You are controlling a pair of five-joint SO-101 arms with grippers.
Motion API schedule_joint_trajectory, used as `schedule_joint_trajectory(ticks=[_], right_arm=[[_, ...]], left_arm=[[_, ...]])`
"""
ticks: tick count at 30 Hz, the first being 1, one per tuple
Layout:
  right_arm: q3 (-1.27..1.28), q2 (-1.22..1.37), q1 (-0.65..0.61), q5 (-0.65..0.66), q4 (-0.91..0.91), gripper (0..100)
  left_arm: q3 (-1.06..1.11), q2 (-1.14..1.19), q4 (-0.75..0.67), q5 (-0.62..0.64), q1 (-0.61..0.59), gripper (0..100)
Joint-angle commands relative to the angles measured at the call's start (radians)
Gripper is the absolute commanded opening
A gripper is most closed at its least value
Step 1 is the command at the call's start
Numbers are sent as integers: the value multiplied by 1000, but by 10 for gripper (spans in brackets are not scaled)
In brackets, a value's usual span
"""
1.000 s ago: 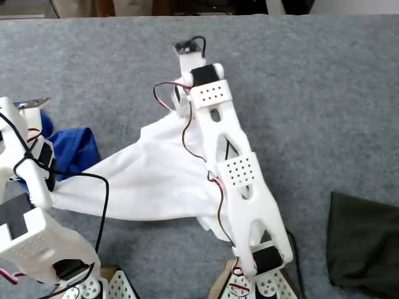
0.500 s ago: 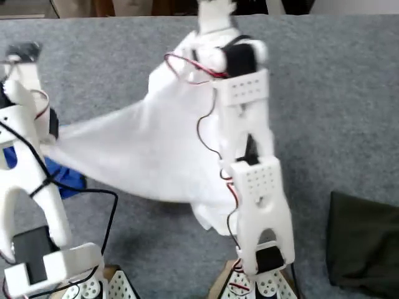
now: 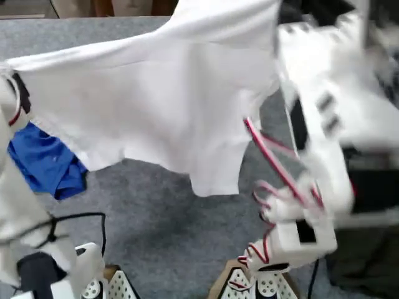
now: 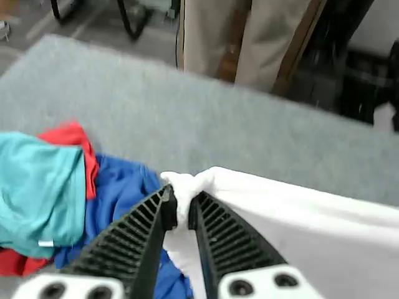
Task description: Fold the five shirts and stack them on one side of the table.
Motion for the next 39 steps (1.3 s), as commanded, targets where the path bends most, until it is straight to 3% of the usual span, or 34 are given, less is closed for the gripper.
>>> schedule_joint_trajectory(ticks=[1,9,15,19,24,29,34,39], right_arm=[[-19,-130,62,29,-32,4],[-16,-314,97,106,-32,4],[214,-325,65,86,48,4],[501,-321,-107,49,127,10],[938,-317,-325,49,110,111],[1317,-260,-535,49,-29,174],[1554,-154,-676,48,-198,176],[1629,-15,-777,48,-295,175]], left_arm=[[-92,-64,0,14,2,18],[-129,-255,0,11,2,18],[-12,-334,2,9,2,18],[127,-375,2,8,2,18],[296,-414,-25,6,-6,18],[358,-446,-51,5,-8,18],[359,-467,-51,5,-8,18],[359,-467,-38,5,-8,18]])
